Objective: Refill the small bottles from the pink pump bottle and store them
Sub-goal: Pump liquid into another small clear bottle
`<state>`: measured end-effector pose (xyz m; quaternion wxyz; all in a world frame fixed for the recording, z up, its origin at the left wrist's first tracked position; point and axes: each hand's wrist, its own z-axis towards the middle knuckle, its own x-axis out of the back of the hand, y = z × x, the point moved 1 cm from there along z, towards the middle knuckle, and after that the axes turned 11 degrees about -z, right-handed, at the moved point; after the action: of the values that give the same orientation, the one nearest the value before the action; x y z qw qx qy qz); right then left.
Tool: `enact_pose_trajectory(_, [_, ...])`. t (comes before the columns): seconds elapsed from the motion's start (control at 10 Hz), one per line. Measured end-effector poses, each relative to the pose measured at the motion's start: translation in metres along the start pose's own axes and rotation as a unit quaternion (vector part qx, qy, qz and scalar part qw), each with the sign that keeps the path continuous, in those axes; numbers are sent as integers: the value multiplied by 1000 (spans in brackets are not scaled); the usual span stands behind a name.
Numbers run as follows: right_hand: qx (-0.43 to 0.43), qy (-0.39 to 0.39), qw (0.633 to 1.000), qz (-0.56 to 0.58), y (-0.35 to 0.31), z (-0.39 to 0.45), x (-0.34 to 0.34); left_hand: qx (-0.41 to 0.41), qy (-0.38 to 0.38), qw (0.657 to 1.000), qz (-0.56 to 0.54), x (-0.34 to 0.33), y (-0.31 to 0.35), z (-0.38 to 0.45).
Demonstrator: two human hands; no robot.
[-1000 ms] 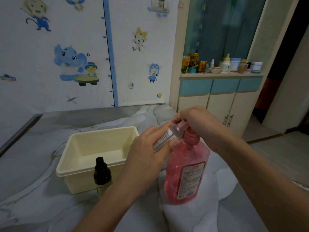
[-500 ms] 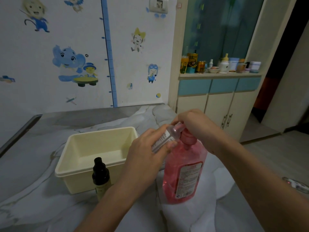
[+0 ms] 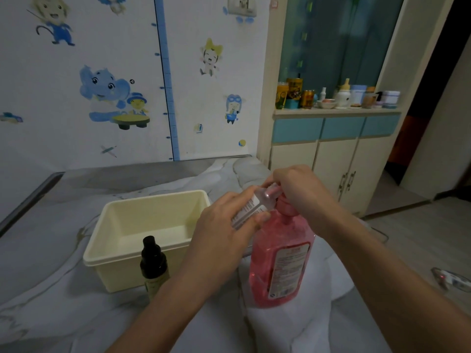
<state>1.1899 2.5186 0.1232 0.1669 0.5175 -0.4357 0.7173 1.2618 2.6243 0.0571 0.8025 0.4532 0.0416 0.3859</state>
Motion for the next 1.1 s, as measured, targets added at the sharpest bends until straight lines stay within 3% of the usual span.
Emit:
enact_pose_trajectory(0.2, [31, -3, 981, 193, 17, 5, 2, -4, 8, 1000, -8, 2, 4, 2])
enact_pose_trajectory(0.4, [50, 8, 996, 68, 16, 16, 1, -5, 16, 1000, 1, 0, 0, 2])
enact_pose_trajectory(0.5, [35, 50, 998, 15, 3, 3, 2, -3, 11, 1000, 13, -1, -4, 3])
enact_pose_trajectory(0.6, [0, 36, 998, 53, 2, 4, -2, -4, 6, 1000, 15, 0, -4, 1])
enact_pose_trajectory(0.7, [-14, -28, 997, 69, 2, 0, -3, -10, 9, 1000, 13, 0, -3, 2])
enact_pose_trajectory(0.8, [-23, -22, 962, 270, 10, -4, 4, -16, 3, 1000, 6, 1, -1, 2])
enact_pose_trajectory(1.0, [19, -37, 984, 175, 10, -1, 9, -44, -35, 997, 56, 5, -2, 3])
enact_pose_trajectory(1.1, [54, -5, 998, 25, 13, 6, 0, -47, -47, 996, 62, 6, -6, 4])
